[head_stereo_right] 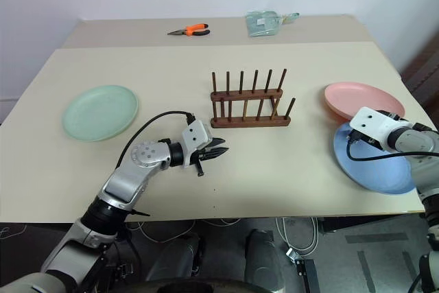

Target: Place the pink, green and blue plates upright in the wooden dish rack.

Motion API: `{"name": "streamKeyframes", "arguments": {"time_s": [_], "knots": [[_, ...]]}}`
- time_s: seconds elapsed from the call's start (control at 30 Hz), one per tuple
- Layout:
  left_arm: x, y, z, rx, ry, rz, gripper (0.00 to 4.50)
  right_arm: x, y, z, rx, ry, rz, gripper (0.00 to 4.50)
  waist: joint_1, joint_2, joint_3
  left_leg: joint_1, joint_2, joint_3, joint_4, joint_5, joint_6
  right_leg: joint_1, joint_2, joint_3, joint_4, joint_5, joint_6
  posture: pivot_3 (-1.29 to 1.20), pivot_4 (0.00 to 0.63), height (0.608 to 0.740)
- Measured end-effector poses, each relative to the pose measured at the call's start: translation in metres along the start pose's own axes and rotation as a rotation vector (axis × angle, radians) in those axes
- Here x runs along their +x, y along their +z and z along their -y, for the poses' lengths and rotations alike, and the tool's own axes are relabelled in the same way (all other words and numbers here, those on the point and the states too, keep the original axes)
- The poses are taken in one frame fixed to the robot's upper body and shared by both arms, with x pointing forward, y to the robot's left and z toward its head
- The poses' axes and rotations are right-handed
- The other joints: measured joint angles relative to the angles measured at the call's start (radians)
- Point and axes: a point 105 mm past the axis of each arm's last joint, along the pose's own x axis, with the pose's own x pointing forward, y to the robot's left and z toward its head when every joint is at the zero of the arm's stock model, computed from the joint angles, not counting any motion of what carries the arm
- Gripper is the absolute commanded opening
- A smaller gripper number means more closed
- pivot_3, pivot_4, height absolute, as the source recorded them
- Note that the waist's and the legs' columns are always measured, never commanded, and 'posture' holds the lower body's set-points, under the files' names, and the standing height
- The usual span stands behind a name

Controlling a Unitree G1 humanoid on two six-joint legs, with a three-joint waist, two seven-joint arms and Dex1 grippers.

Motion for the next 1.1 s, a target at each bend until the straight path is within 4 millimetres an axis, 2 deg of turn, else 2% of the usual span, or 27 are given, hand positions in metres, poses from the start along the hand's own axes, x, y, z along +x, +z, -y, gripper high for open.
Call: {"name": "streamKeyframes", "arguments": {"time_s": [0.07, 0.1, 0.23, 0.33, 0.4, 0.5, 0.53, 0.63, 0.7, 0.8, 0.93, 1.1], "knots": [[-0.001, -0.001, 0.0, 0.001, 0.001, -0.007, 1.03, 0.001, 0.003, 0.002, -0.013, -0.004, 0.015, 0.33, -0.007, 0.0, 0.0, 0.0, 0.0, 0.0, 0.0, 0.0, 0.0, 0.0, 0.0, 0.0, 0.0, 0.0, 0.0, 0.0, 0.15, 0.74], [-0.002, -0.002, 0.0, 0.003, 0.001, -0.008, 1.03, 0.0, 0.005, 0.002, -0.017, -0.007, 0.022, 0.07, -0.007, 0.0, 0.0, 0.0, 0.0, 0.0, 0.0, 0.0, 0.0, 0.0, 0.0, 0.0, 0.0, 0.0, 0.001, 0.0, 0.15, 0.74], [-0.003, -0.005, 0.002, 0.006, -0.002, -0.021, 1.03, -0.005, 0.014, 0.003, -0.058, -0.002, 0.056, 0.07, -0.009, 0.001, 0.0, 0.0, 0.0, -0.001, 0.0, 0.0, 0.0, 0.0, 0.0, 0.0, 0.0, 0.0, 0.001, 0.0, 0.15, 0.74], [-0.005, -0.008, 0.002, 0.009, -0.002, -0.034, 1.03, -0.018, 0.034, 0.011, -0.038, -0.026, 0.14, 0.07, -0.009, 0.001, 0.0, 0.0, 0.0, -0.001, 0.0, 0.0, 0.0, 0.0, 0.0, 0.0, 0.0, 0.0, 0.001, 0.0, 0.15, 0.74], [-0.006, -0.009, 0.001, 0.013, 0.0, -0.038, 1.03, -0.033, 0.065, 0.027, 0.131, -0.078, 0.287, 0.07, -0.014, 0.001, 0.001, 0.0, 0.0, -0.001, 0.0, 0.0, 0.0, 0.0, 0.001, 0.0, 0.0, 0.0, 0.001, 0.0, 0.15, 0.74], [-0.005, -0.008, 0.001, 0.012, -0.005, -0.035, 1.03, -0.069, 0.148, 0.053, 0.617, -0.061, 0.751, 0.07, -0.021, 0.002, 0.001, 0.001, 0.002, -0.003, -0.001, 0.0, 0.0, 0.0, 0.002, 0.001, 0.002, 0.001, 0.001, 0.0, 0.15, 0.74], [-0.005, -0.007, 0.002, 0.011, -0.008, -0.028, 1.03, -0.087, 0.172, 0.058, 0.706, -0.002, 0.885, 0.07, -0.014, 0.003, 0.002, 0.0, 0.002, -0.004, -0.001, 0.0, 0.0, 0.0, 0.002, 0.0, 0.002, 0.001, 0.001, 0.0, 0.15, 0.74], [-0.008, -0.007, 0.0, 0.001, -0.011, -0.025, 1.03, -0.13, 0.212, 0.054, 0.819, 0.197, 1.117, 0.07, 0.016, 0.0, 0.002, -0.002, 0.001, -0.008, 0.0, 0.0, 0.0, 0.001, 0.001, -0.005, -0.001, 0.0, 0.001, 0.0, 0.15, 0.74], [-0.011, -0.008, -0.001, -0.016, -0.016, -0.019, 1.03, -0.133, 0.222, 0.044, 0.886, 0.294, 1.142, 0.07, 0.023, 0.0, 0.001, -0.003, 0.0, -0.008, 0.0, 0.0, 0.0, 0.001, 0.0, -0.004, -0.003, 0.0, 0.0, 0.0, 0.15, 0.74], [-0.016, -0.001, 0.002, -0.05, -0.044, 0.03, 1.03, -0.12, 0.223, 0.031, 0.952, 0.358, 1.064, 0.07, 0.021, 0.001, 0.002, -0.003, -0.001, -0.005, 0.001, 0.0, 0.001, 0.0, -0.001, -0.002, -0.003, -0.001, -0.002, 0.0, 0.15, 0.74], [-0.022, 0.01, 0.01, -0.091, -0.084, 0.087, 1.03, -0.113, 0.223, 0.028, 0.976, 0.362, 1.025, 0.07, 0.013, 0.001, 0.002, -0.002, 0.0, -0.005, -0.001, 0.0, 0.001, -0.001, 0.0, -0.002, -0.001, -0.001, -0.002, 0.0, 0.15, 0.74], [-0.031, 0.02, 0.019, -0.139, -0.125, 0.133, 1.03, -0.099, 0.21, 0.028, 1.008, 0.33, 0.959, 0.07, 0.011, 0.001, 0.002, -0.002, 0.0, -0.004, -0.001, 0.0, 0.001, -0.001, 0.0, -0.002, -0.001, -0.001, -0.002, 0.0, 0.15, 0.74]]}}
